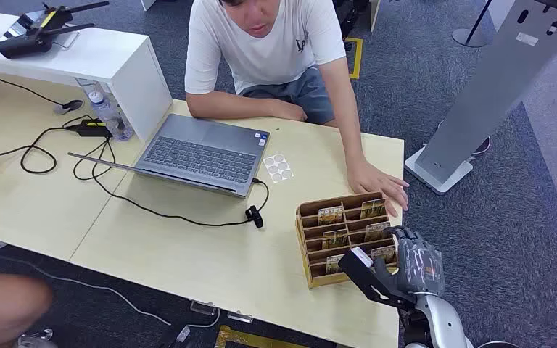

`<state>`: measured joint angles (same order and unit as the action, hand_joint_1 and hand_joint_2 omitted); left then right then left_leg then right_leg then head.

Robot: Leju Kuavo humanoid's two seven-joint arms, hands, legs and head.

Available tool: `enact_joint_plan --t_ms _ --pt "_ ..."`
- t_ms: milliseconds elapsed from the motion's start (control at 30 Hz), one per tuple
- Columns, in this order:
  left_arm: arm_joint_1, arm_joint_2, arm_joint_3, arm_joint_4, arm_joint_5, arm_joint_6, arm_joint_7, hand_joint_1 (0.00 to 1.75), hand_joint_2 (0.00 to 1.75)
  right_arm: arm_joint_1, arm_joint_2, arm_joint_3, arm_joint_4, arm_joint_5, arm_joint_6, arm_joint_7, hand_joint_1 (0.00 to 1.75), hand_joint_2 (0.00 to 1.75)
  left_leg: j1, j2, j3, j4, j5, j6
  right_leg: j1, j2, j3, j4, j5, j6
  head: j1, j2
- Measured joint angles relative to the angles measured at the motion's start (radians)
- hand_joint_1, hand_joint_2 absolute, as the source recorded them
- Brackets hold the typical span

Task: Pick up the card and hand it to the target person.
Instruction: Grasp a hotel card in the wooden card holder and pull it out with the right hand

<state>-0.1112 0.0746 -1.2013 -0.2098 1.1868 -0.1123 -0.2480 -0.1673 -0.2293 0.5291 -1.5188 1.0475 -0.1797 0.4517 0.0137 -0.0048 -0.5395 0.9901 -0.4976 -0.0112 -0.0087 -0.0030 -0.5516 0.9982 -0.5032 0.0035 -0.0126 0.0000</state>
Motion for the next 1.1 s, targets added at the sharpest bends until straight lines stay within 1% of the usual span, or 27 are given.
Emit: enact_joint_plan --t_ms 367,533,800,900,933,1000,1033,1100 --pt "0.0 0.0 0.0 0.0 -0.002 -0.004 0.0 0.0 0.0 0.003 0.001 -0.004 0.031 -0.015 -0.007 -0.011 0.83 1.75 0.0 0.0 0.0 0.0 0.0 0.0 0.0 0.0 0.0 0.0 0.0 0.0 0.0 0.0" --pt "0.0 0.0 0.0 0.0 -0.002 -0.005 0.0 0.0 0.0 0.003 0.004 -0.005 0.054 -0.02 -0.011 -0.02 0.85 1.75 0.0 0.0 0.0 0.0 0.0 0.0 0.0 0.0 0.0 0.0 0.0 0.0 0.0 0.0" --pt "0.0 0.0 0.0 0.0 -0.002 -0.005 0.0 0.0 0.0 0.002 0.007 -0.005 0.077 -0.021 -0.012 -0.023 0.99 1.75 0.0 0.0 0.0 0.0 0.0 0.0 0.0 0.0 0.0 0.0 0.0 0.0 0.0 0.0" --pt "0.0 0.0 0.0 0.0 -0.002 -0.006 0.0 0.0 0.0 0.001 0.007 -0.006 0.082 -0.021 -0.014 -0.024 1.13 1.75 0.0 0.0 0.0 0.0 0.0 0.0 0.0 0.0 0.0 0.0 0.0 0.0 0.0 0.0" --pt "0.0 0.0 0.0 0.0 -0.002 -0.006 0.0 0.0 0.0 0.0 0.008 -0.006 0.083 -0.021 -0.015 -0.024 1.21 1.75 0.0 0.0 0.0 0.0 0.0 0.0 0.0 0.0 0.0 0.0 0.0 0.0 0.0 0.0" --pt "0.0 0.0 0.0 0.0 -0.002 -0.005 0.0 0.0 0.0 -0.001 0.009 -0.007 0.084 -0.02 -0.017 -0.024 1.32 1.75 0.0 0.0 0.0 0.0 0.0 0.0 0.0 0.0 0.0 0.0 0.0 0.0 0.0 0.0" --pt "0.0 0.0 0.0 0.0 -0.002 -0.005 0.0 0.0 0.0 -0.002 0.009 -0.008 0.084 -0.02 -0.018 -0.024 1.36 1.75 0.0 0.0 0.0 0.0 0.0 0.0 0.0 0.0 0.0 0.0 0.0 0.0 0.0 0.0" --pt "0.0 0.0 0.0 0.0 -0.002 -0.005 0.0 0.0 0.0 -0.004 0.01 -0.012 0.084 -0.018 -0.022 -0.025 1.36 1.75 0.0 0.0 0.0 0.0 0.0 0.0 0.0 0.0 0.0 0.0 0.0 0.0 0.0 0.0"
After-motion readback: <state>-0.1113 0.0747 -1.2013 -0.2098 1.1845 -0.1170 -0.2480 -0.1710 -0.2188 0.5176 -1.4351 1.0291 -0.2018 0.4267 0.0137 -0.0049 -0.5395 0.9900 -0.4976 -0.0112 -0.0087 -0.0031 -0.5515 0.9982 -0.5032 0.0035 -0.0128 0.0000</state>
